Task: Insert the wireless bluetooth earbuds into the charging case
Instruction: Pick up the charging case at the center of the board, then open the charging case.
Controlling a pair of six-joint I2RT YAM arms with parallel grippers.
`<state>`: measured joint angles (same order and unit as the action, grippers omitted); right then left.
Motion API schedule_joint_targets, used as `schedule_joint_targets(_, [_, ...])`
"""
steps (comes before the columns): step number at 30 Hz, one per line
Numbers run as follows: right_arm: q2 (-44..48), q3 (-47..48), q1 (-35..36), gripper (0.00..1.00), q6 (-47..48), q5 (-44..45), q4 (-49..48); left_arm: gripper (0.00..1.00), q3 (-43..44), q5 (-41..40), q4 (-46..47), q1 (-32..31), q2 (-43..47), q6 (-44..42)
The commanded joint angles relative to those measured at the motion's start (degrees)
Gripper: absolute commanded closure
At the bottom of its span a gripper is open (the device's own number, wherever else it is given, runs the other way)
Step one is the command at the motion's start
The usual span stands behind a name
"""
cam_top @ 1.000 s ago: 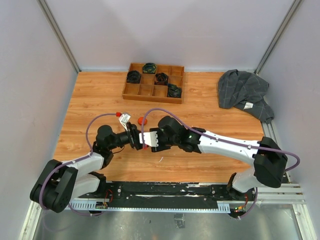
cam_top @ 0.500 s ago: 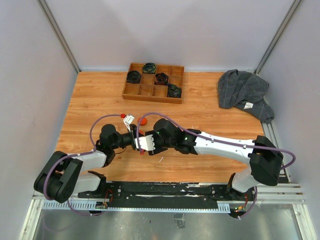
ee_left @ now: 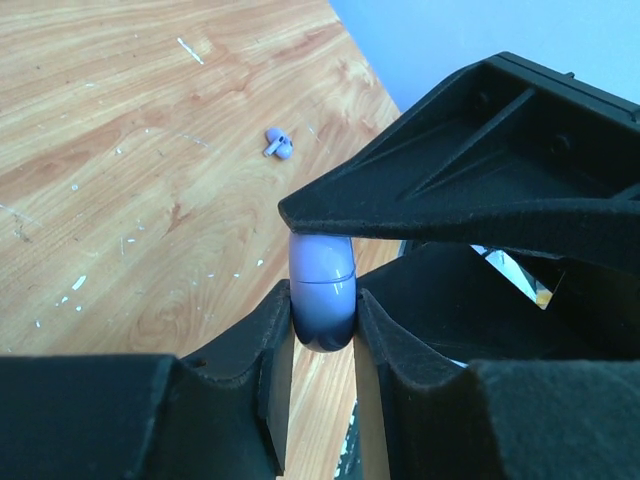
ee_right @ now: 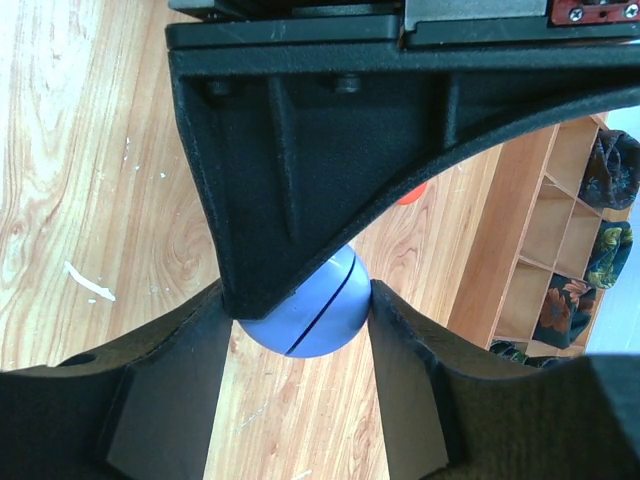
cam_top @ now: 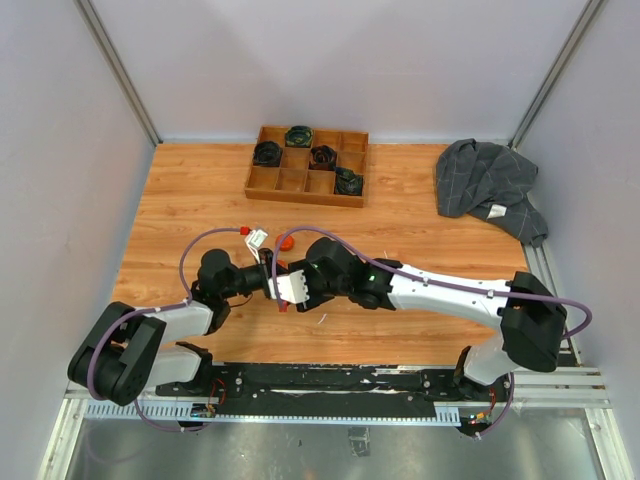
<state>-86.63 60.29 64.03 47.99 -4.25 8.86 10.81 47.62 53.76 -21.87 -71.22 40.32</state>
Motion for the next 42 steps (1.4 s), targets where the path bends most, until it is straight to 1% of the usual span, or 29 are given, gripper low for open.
schedule_joint_targets(1, [1.7,-0.1,1.2,0.41,0.8,1.0,-0.9,0.85,-0.4,3.1,6.8,-0.4,0.6,-0.5])
schedule_joint_targets(4, [3.9,-0.9,1.1,0.35,-0.3,1.3,-0.6,0.88,-0.9,2.6,6.8,-0.4,1.7,-2.4])
schedule_joint_targets(8, [7.6,-2.4,0.7,0.28,-3.0,1.2,-0.6,0.91,-1.8,1.2,6.8,-0.4,4.5,-7.5])
schedule_joint_targets(13, [12.9,-3.6,-1.8,0.26,-8.6,-1.9,-0.3,0.91,-3.0,-1.3,6.8,-1.1,8.4,-14.5])
schedule_joint_targets(17, [17.9,-4.1,-5.3,0.25,-14.0,-8.1,-0.4,0.91,-3.5,-2.8,8.1,-2.6,10.6,-18.8])
schedule_joint_targets(18, [18.8,-4.2,-6.2,0.25,-15.5,-9.8,-0.8,0.92,-3.7,-3.1,9.3,-2.8,10.9,-19.2])
schedule_joint_targets(21, [21.4,-5.2,-8.5,0.24,-20.0,-12.7,-3.0,0.98,-3.7,-3.7,13.3,-3.4,11.4,-18.9])
schedule_joint_targets(26, [23.7,-6.7,-9.6,0.23,-25.4,-13.4,-7.0,0.98,-4.2,-6.4,20.8,-4.0,11.5,-19.0])
schedule_joint_targets(29, [23.9,-6.8,-9.6,0.23,-27.6,-12.9,-8.9,0.99,-5.5,-6.7,28.1,-4.1,10.0,-19.5])
schedule_joint_targets(31, [23.6,-7.1,-9.6,0.23,-28.3,-13.3,-10.3,1.0,-6.4,-4.1,34.7,-4.1,7.9,-21.3])
schedule_joint_targets(36, [22.4,-7.1,-9.6,0.22,-28.3,-16.9,-11.2,1.0,-8.4,0.7,45.8,-4.1,1.7,-24.7])
schedule_joint_targets(37, [22.1,-7.2,-9.6,0.23,-27.9,-17.7,-11.4,1.0,-8.8,1.2,46.9,-4.1,0.8,-25.1])
schedule_joint_targets(42, [20.6,-8.3,-9.5,0.21,-27.0,-21.6,-13.3,1.0,-8.8,2.0,46.9,-4.1,-0.4,-26.7])
